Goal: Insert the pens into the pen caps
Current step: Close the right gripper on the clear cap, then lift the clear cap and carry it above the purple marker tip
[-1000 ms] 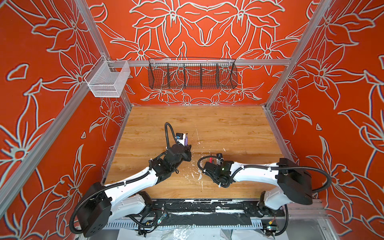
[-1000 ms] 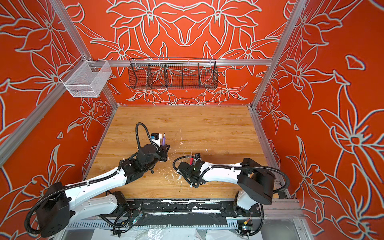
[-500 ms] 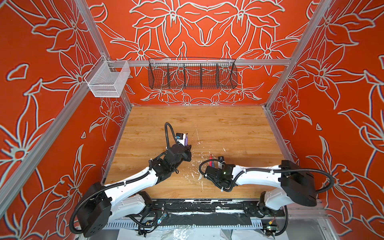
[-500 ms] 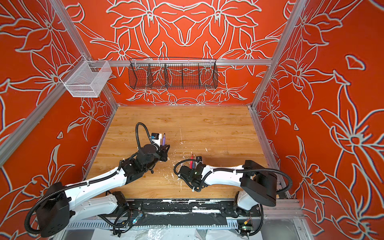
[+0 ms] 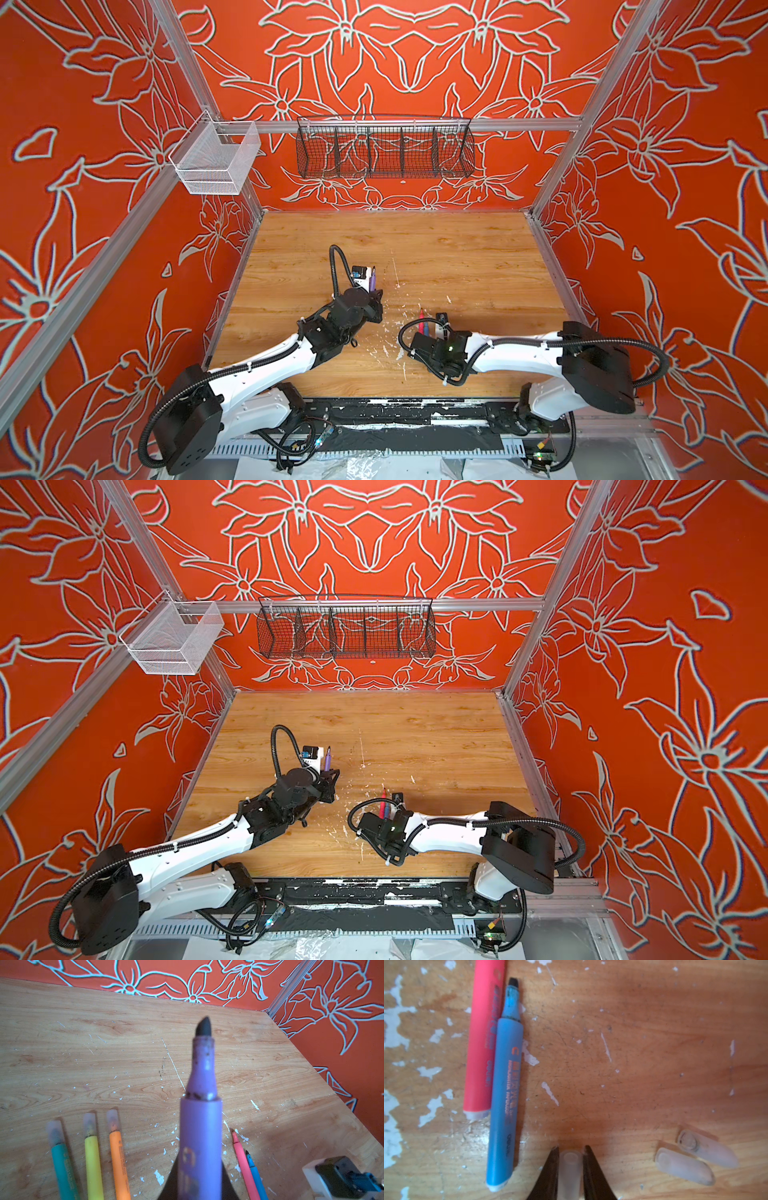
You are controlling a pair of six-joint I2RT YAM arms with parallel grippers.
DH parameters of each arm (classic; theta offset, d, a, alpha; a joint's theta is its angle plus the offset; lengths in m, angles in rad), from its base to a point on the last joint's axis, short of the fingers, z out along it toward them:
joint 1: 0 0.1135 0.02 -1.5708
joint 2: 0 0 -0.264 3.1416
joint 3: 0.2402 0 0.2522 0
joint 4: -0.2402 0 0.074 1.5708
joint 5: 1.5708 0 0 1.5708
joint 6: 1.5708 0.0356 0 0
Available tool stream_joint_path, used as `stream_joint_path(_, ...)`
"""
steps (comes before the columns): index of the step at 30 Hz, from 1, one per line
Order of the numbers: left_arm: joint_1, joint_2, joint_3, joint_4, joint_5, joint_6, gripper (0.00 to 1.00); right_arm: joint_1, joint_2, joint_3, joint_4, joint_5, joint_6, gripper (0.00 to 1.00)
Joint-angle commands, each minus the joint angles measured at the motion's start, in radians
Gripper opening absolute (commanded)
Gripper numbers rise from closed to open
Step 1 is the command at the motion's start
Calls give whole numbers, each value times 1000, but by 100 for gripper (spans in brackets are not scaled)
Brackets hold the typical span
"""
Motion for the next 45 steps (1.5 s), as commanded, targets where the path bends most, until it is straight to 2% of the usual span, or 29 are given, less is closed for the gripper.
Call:
stream_joint_path(1, 3, -17, -3, 12, 3, 7, 0, -5, 56, -54, -17, -61, 12, 14)
stream_joint_path(8, 3, -36, -25, 49, 46, 19, 0, -10, 54, -69, 7, -92, 22, 7)
stream_joint_path(14, 3, -42, -34, 89, 139, 40, 0, -28, -48, -52, -6, -84, 10, 7)
stream_joint_path(20, 1, -13, -31, 149, 323, 81, 0, -92, -211, 2, -46, -33, -39, 2)
stream_joint_path(27, 1, 1, -52, 202, 374, 79, 0, -177, -349, 147, -64, -10, -157, 0)
stream_joint_path(32, 1, -1, -58, 215, 386, 71, 0, -283, -362, 327, -29, -72, -252, 0)
stream_joint_path(38, 3, 6, -56, 210, 377, 67, 0, -316, -272, 562, 90, 29, -462, 0)
stream_joint_path(41, 3, 24, -53, 225, 399, 61, 0, -359, -235, 622, 105, 38, -446, 0)
stream_joint_path(43, 3, 30, -52, 230, 397, 59, 0, -379, -255, 586, 193, 9, -403, 0)
stream_joint_path(45, 3, 26, -53, 225, 388, 57, 0, -381, -293, 498, 389, -41, -419, 0)
